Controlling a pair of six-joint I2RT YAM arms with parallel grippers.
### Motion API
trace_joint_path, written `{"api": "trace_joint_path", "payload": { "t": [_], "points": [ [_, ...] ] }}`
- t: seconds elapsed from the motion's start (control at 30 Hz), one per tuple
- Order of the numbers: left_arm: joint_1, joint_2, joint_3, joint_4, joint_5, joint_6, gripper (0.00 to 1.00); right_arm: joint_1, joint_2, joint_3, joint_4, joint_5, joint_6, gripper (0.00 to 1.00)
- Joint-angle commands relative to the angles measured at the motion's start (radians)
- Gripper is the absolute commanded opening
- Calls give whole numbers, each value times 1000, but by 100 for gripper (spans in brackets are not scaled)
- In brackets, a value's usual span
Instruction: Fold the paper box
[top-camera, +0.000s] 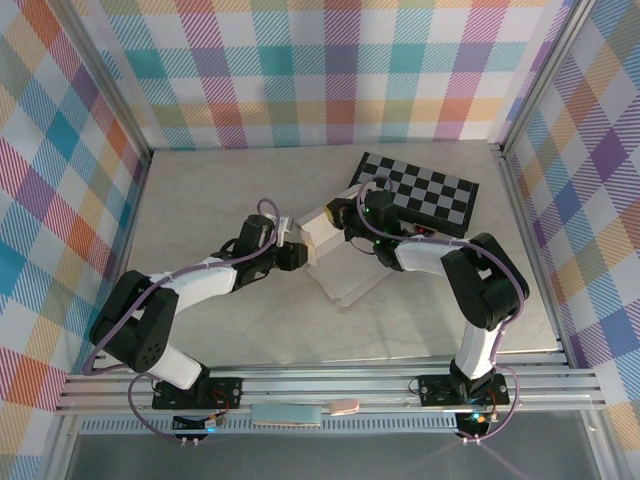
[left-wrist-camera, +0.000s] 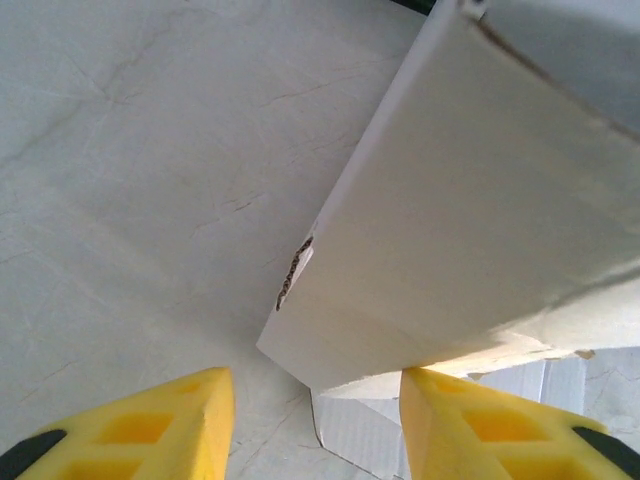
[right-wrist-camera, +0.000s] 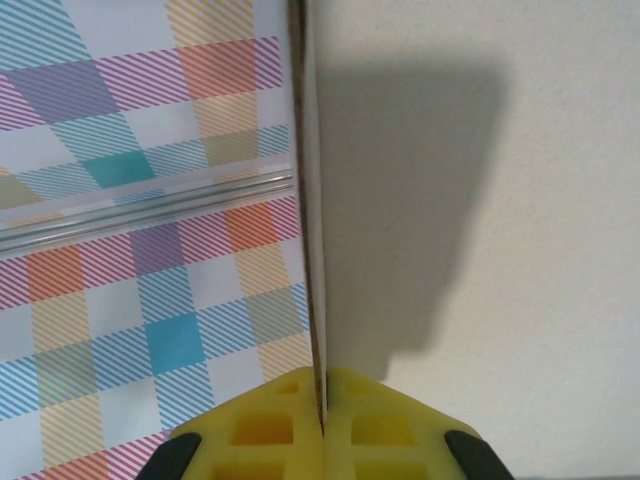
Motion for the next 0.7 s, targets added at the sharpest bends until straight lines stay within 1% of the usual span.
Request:
{"api": "trace_joint_path", "payload": {
  "t": [0.0, 0.23, 0.47, 0.57, 0.67],
  "points": [
    [-13, 4, 35, 83, -17, -26, 47, 9, 22, -14, 34, -8, -11, 0],
    [-15, -10, 8, 135, 24, -44, 47, 13, 37, -27, 73, 17, -6, 0],
    [-15, -26, -12, 158, 52, -35, 46, 12, 41, -23, 61, 25, 8, 0],
    [-16, -1, 6, 133, 49, -17, 45, 13, 46, -20, 64, 23, 18, 0],
    [-16, 21, 19, 143, 46, -15, 45, 14, 43, -15, 58, 21, 21, 0]
  ]
}}
